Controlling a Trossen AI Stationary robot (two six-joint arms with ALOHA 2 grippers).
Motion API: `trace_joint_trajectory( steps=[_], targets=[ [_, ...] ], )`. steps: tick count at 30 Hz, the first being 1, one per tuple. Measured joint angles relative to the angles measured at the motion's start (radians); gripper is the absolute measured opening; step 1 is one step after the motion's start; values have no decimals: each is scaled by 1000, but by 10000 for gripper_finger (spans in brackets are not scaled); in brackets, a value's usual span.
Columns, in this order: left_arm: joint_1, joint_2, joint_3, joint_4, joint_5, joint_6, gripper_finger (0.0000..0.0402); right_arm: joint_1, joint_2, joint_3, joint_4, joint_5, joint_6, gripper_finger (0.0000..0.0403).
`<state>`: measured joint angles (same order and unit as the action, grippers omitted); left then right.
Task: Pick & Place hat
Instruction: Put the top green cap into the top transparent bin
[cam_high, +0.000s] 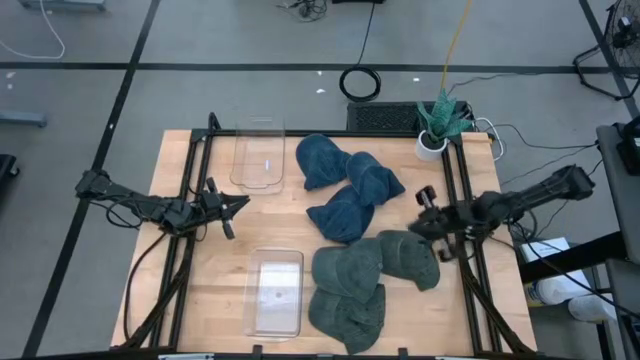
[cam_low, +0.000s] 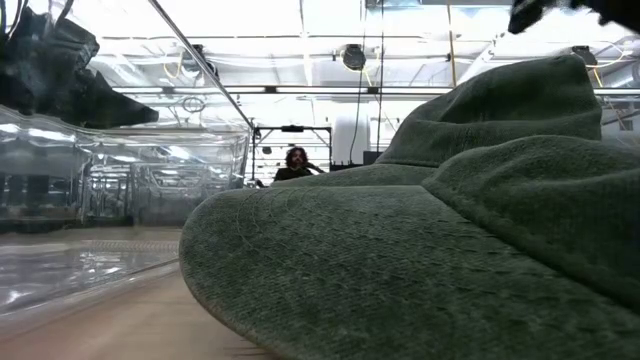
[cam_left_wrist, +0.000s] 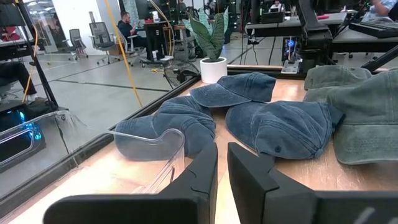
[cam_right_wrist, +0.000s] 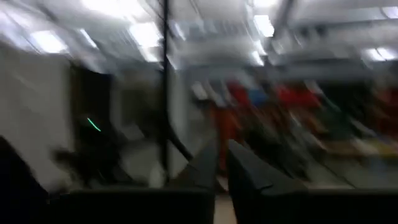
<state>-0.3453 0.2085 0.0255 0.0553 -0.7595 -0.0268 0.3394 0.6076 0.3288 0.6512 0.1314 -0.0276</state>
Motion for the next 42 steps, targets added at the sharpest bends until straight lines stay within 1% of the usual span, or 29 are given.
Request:
trace_joint_trajectory(
  steps=[3, 4, 6, 9, 11, 14, 15, 17, 21, 23, 25, 31, 34, 39, 42],
  targets=[
    [0, 0, 0, 0, 0, 0, 47, 24, 130, 254, -444, 173, -9, 91],
    [0, 0, 0, -1, 0, 0, 47, 30, 172, 339, -611, 215, 8, 114],
    [0, 0, 0, 0, 1, -1, 47, 39, 263, 513, -895, 257, 56, 163],
    [0, 0, 0, -3, 2, -3, 47, 43, 390, 731, -1296, 281, 178, 223],
    [0, 0, 0, 4, 3, 0, 47, 43, 468, 845, -1507, 283, 280, 249],
    [0, 1, 0, 0, 4, -1, 47, 43, 554, 952, -1774, 282, 405, 263],
    [0, 1, 0, 1, 3, -1, 47, 43, 574, 966, -1835, 264, 447, 263],
    [0, 1, 0, -1, 3, -2, 47, 43, 603, 967, -1940, 190, 544, 260],
    [0, 1, 0, 0, 3, -2, 47, 41, 631, 933, -2038, 33, 778, 247],
    [0, 1, 0, 1, 3, -4, 47, 41, 633, 897, -2037, -28, 817, 241],
    [0, 1, 0, 0, 3, -4, 47, 49, 633, 854, -2010, -52, 816, 237],
    [0, 1, 0, 0, 3, -4, 47, 69, 627, 695, -1865, -56, 719, 231],
    [0, 1, 0, 0, 3, -4, 47, 69, 626, 626, -1794, -73, 697, 231],
    [0, 1, 0, 0, 3, -4, 47, 69, 626, 526, -1727, -131, 667, 227],
    [0, 1, 0, 0, 2, -4, 47, 69, 626, 484, -1720, -136, 667, 218]
  ],
)
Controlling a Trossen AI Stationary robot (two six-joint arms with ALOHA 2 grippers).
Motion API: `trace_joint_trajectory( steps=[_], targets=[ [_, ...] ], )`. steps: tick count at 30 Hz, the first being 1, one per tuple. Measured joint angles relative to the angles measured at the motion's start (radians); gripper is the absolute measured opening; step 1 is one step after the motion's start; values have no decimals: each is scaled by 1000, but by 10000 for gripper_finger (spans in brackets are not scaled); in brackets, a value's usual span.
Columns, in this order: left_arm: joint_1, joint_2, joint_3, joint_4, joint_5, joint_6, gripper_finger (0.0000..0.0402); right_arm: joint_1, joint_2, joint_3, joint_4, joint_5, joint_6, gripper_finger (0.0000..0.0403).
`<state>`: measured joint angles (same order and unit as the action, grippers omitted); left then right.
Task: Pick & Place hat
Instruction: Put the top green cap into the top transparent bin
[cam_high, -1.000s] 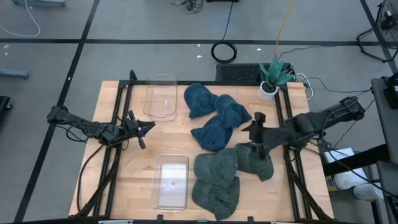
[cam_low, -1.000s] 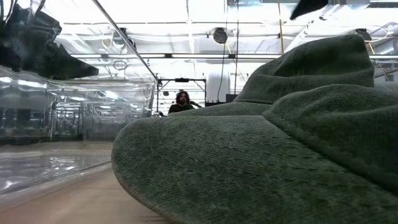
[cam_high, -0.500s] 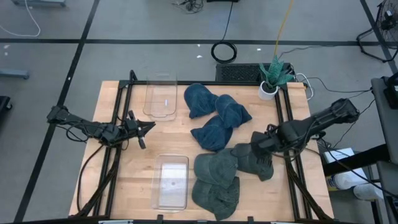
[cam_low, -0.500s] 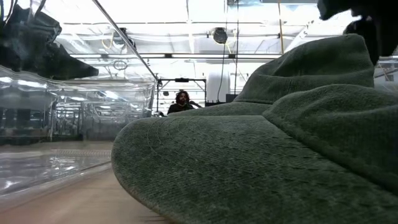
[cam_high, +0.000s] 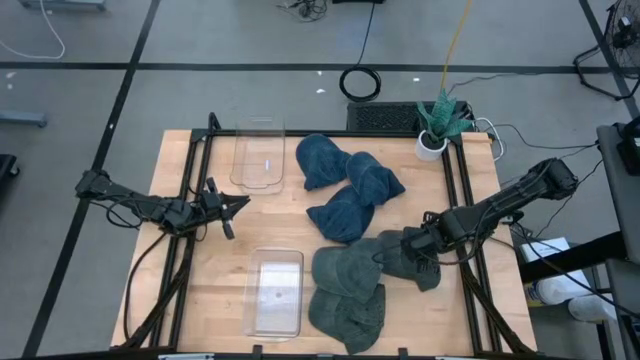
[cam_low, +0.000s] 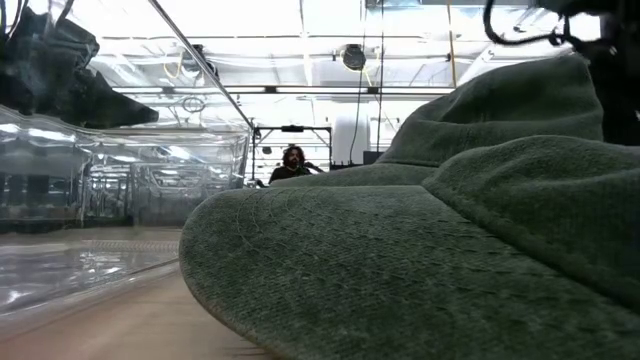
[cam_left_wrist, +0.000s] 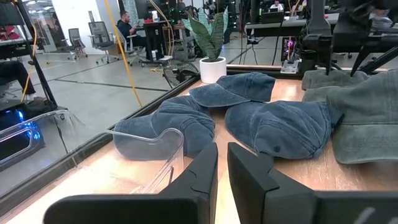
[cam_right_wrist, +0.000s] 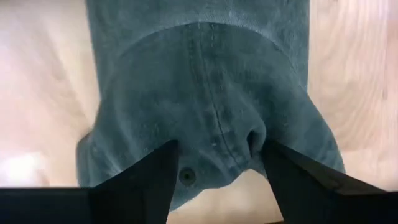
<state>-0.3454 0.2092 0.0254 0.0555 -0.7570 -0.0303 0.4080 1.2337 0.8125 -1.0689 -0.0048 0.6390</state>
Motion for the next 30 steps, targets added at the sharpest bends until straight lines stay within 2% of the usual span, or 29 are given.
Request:
trace_joint_trajectory(
  steps=[7, 19, 30],
  targets=[
    [0, 0, 0, 0, 0, 0, 47, 0, 0, -21, 2, 2, 6, 174],
    [0, 0, 0, 0, 0, 0, 47, 0, 0, -21, 4, 0, 15, 15],
    [0, 0, 0, 0, 0, 0, 47, 0, 0, -21, 41, 0, 29, 3]
  ],
)
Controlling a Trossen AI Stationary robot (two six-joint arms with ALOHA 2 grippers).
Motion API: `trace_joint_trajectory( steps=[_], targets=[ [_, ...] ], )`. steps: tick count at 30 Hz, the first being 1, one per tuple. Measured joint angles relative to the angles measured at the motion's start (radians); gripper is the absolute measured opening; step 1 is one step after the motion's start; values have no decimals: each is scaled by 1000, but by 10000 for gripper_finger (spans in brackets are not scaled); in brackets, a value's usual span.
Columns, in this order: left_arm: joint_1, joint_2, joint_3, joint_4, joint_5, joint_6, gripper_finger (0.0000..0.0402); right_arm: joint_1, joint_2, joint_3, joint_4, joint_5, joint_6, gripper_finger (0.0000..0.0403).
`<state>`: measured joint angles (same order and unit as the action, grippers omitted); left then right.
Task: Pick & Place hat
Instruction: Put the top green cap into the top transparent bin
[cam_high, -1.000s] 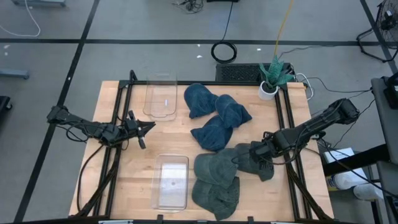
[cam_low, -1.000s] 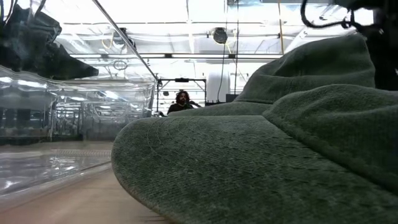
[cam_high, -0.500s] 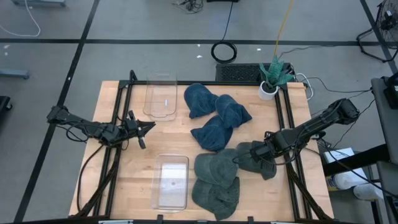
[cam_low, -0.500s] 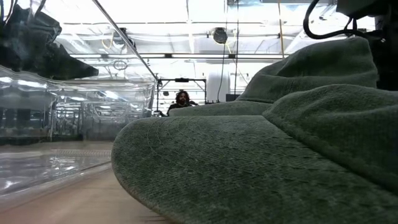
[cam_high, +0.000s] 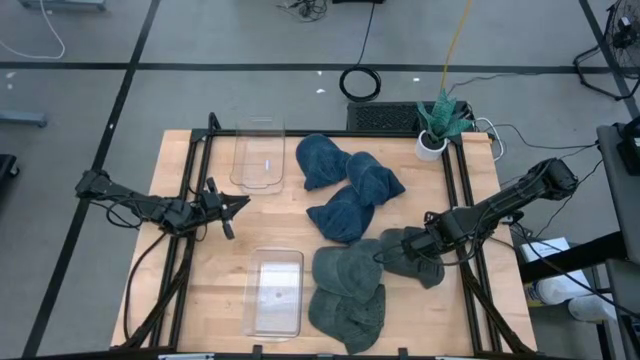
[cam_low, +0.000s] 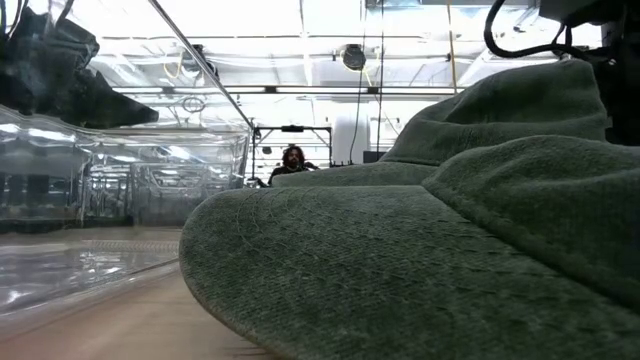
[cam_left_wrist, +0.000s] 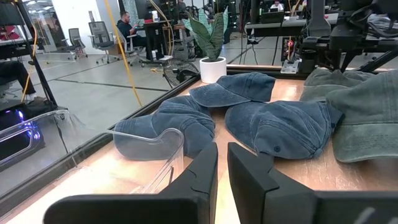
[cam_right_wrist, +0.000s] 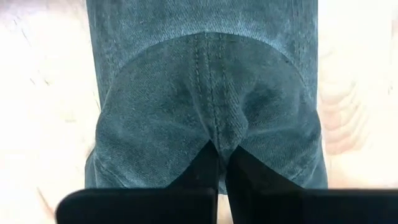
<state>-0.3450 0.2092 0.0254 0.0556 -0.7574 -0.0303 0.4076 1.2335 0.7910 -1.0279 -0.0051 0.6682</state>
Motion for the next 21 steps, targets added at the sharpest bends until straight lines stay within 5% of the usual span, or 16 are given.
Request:
trace_joint_trajectory(
  steps=[11, 21],
  targets=[
    [0, 0, 0, 0, 0, 0, 47, -1, -17, 0, 6, -47, 1, 1],
    [0, 0, 0, 0, 0, 0, 47, -2, -212, 0, 14, -13, 92, 1]
  ],
)
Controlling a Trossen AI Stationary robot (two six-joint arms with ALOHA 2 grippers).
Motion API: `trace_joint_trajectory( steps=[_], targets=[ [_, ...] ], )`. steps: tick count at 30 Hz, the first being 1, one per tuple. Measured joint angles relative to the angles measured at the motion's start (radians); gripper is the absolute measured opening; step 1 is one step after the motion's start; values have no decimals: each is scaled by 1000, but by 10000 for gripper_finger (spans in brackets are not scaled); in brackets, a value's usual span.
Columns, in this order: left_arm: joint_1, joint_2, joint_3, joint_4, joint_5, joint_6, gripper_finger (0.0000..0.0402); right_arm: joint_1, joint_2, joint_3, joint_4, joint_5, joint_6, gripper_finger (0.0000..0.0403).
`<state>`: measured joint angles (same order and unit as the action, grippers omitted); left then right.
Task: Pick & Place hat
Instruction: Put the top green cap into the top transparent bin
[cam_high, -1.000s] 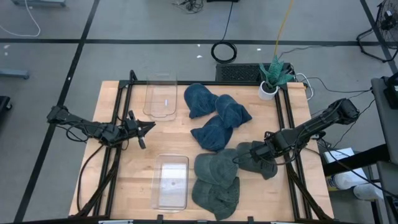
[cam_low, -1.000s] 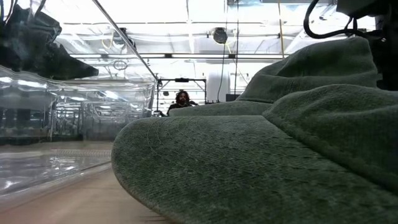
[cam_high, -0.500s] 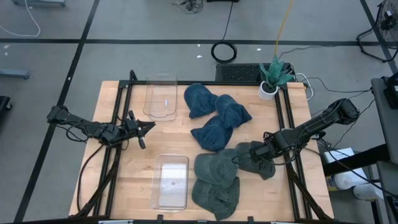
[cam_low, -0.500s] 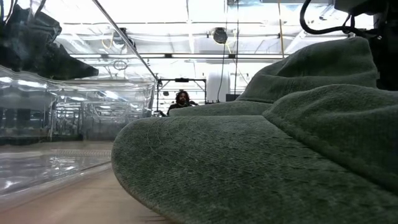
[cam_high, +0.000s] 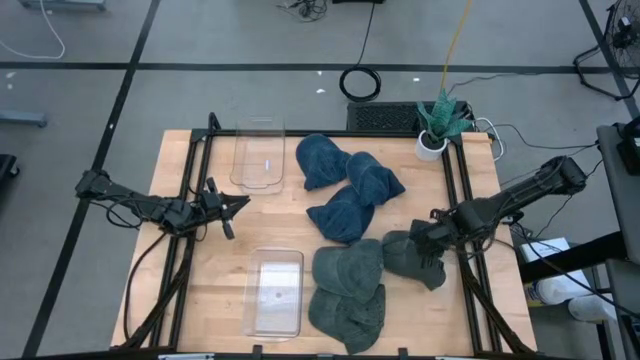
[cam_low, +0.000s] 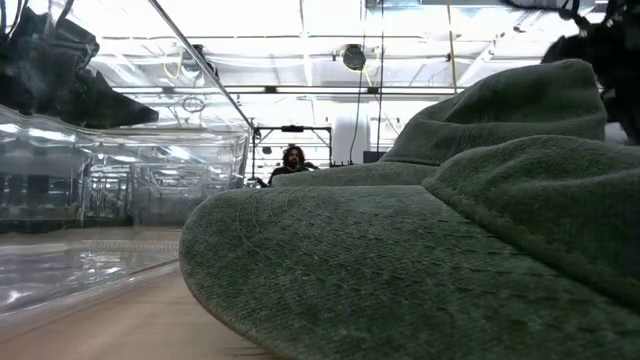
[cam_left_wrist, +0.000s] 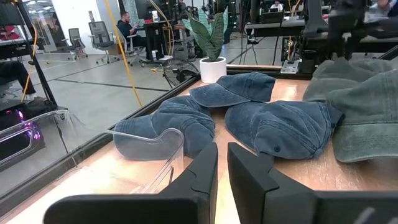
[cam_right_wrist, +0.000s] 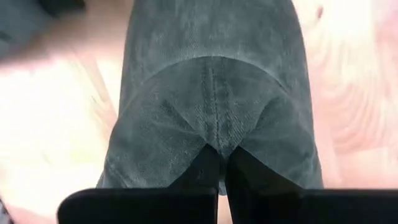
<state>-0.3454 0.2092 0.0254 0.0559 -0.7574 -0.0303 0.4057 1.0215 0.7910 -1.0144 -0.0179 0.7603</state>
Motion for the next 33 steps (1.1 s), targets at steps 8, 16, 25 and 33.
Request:
trace_joint_trajectory(
  steps=[8, 16, 25, 33],
  targets=[
    [0, 0, 0, 0, 0, 0, 47, 0, -199, 0, 108, 44, 21, 0],
    [0, 0, 0, 0, 0, 0, 47, 0, -354, 0, 234, 168, -69, 0],
    [0, 0, 0, 0, 0, 0, 47, 0, -378, -12, 637, 406, -445, 0],
    [0, 0, 0, 0, 0, 0, 47, -15, -307, -201, 1369, 464, -908, 0]
  ],
)
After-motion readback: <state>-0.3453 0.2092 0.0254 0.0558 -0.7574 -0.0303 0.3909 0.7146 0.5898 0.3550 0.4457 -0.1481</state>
